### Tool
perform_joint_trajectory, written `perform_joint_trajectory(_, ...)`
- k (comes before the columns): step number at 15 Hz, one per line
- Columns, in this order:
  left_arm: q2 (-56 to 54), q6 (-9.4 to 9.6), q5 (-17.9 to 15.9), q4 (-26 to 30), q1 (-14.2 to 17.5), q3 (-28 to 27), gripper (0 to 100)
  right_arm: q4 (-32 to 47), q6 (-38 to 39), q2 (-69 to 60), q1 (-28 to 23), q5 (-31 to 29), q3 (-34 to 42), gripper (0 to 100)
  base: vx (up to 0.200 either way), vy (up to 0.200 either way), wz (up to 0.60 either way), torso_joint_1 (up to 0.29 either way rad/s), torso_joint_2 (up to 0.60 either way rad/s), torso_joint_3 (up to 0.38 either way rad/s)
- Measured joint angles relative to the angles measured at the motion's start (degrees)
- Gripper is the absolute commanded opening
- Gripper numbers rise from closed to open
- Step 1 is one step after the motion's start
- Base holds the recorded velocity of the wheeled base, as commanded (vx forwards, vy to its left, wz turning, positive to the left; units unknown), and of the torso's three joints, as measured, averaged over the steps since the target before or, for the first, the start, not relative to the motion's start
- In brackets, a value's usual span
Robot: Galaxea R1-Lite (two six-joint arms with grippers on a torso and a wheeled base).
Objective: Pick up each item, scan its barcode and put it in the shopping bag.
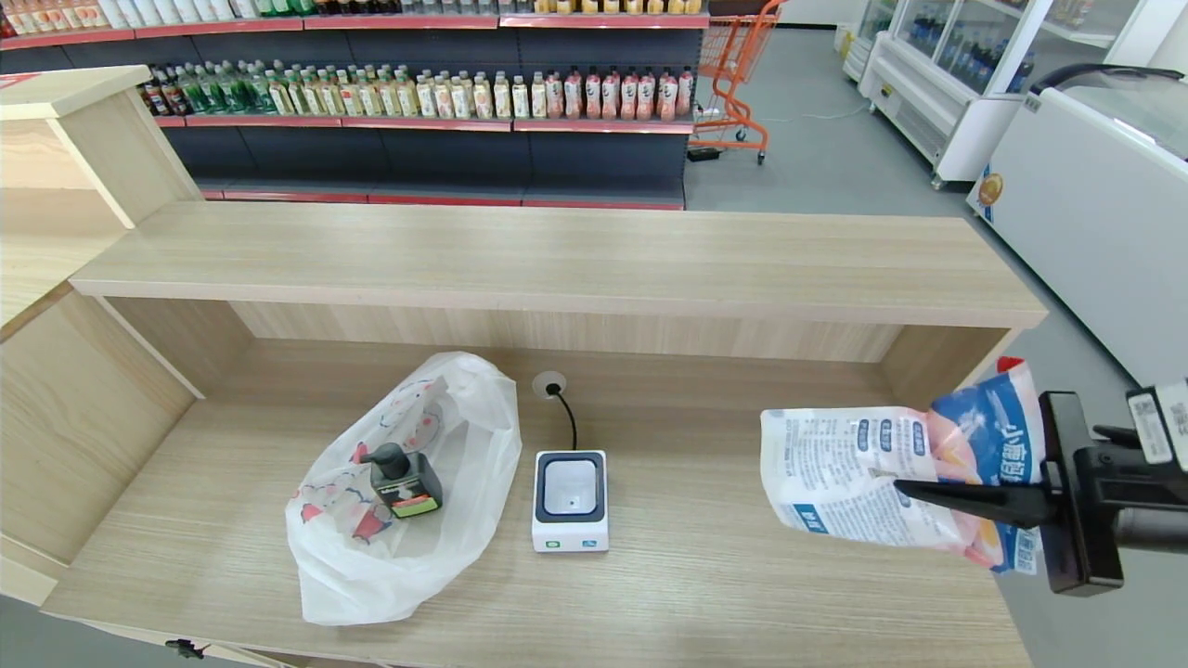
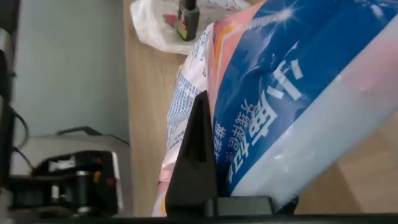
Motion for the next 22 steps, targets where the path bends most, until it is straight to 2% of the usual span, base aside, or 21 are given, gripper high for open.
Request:
perform_joint_trajectory(2,0.0,-0.01,0.0,0.0,0.0,0.0,100,0.1,-13.2,1.5,-2.1,-0.3,0.7,0,0.000,0.000,0.00,0.000,0.00,0.000)
perform_joint_trajectory(3,0.0,-0.01,0.0,0.0,0.0,0.0,100,0.0,-17.3,2.3,-2.6,-0.4,0.9,0,0.000,0.000,0.00,0.000,0.00,0.000)
perform_joint_trajectory(11,0.0,-0.01,0.0,0.0,0.0,0.0,100,3.4,-33.4,2.5,-6.4,0.9,4.9,0,0.000,0.000,0.00,0.000,0.00,0.000)
perform_joint_trajectory(13,0.0,0.00,0.0,0.0,0.0,0.0,100,3.5,-34.9,2.3,-5.5,1.5,6.0,0,0.000,0.000,0.00,0.000,0.00,0.000)
perform_joint_trajectory(17,0.0,-0.01,0.0,0.0,0.0,0.0,100,2.9,-33.3,2.0,-4.5,1.7,9.7,0,0.000,0.000,0.00,0.000,0.00,0.000)
perform_joint_trajectory(22,0.0,-0.01,0.0,0.0,0.0,0.0,100,2.9,-32.4,4.0,-2.5,3.0,7.2,0,0.000,0.000,0.00,0.000,0.00,0.000)
